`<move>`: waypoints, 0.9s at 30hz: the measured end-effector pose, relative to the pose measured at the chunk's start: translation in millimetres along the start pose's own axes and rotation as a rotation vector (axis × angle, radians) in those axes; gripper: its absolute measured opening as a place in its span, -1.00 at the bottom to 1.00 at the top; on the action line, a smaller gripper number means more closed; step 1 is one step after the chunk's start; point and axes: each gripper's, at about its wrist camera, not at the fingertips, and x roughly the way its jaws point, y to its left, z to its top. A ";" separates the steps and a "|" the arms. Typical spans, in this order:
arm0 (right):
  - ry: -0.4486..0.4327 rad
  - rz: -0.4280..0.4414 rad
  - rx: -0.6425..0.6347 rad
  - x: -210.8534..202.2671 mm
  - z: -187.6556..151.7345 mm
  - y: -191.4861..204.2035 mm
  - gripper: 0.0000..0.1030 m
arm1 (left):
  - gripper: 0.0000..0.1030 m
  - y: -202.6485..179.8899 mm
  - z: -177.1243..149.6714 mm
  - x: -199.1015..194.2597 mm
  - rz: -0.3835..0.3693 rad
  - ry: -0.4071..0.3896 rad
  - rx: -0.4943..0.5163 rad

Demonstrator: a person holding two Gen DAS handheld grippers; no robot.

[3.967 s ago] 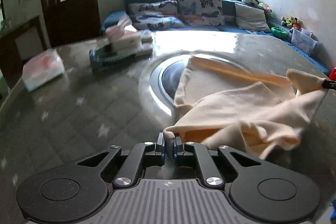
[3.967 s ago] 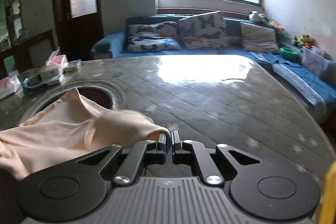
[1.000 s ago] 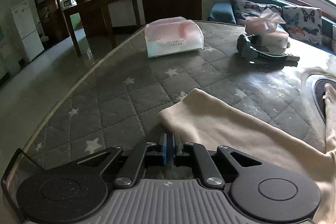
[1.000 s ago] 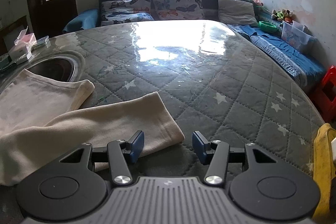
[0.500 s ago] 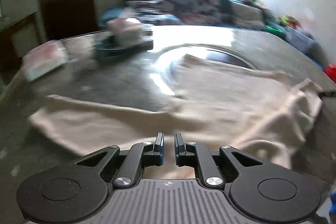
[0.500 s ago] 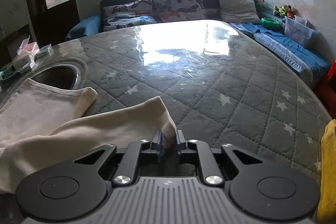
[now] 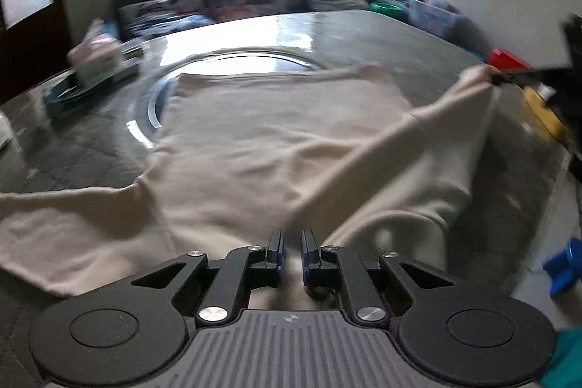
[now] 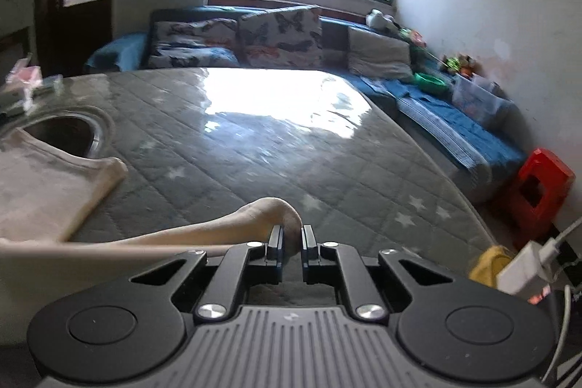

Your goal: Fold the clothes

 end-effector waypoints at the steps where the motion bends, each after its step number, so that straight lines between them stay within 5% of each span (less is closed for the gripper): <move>1: 0.016 -0.002 0.004 3.3 -0.9 -1.4 -0.82 | -0.80 -3.4 -0.7 -0.9 -0.010 0.002 0.012; 6: 0.019 0.001 0.004 5.6 3.2 0.7 -0.70 | -0.78 -2.4 9.7 -7.4 -0.028 -0.005 0.018; 15: 0.029 0.243 -0.031 11.2 34.9 43.3 -0.54 | -0.61 51.4 60.3 17.6 0.169 -0.036 -0.117; 18: 0.055 0.319 -0.048 23.1 45.1 68.2 -0.34 | -0.36 74.1 71.0 34.1 0.213 -0.016 -0.179; 27: 0.112 0.392 -0.082 61.6 61.7 112.4 -0.24 | -0.21 99.5 98.8 77.1 0.257 0.005 -0.182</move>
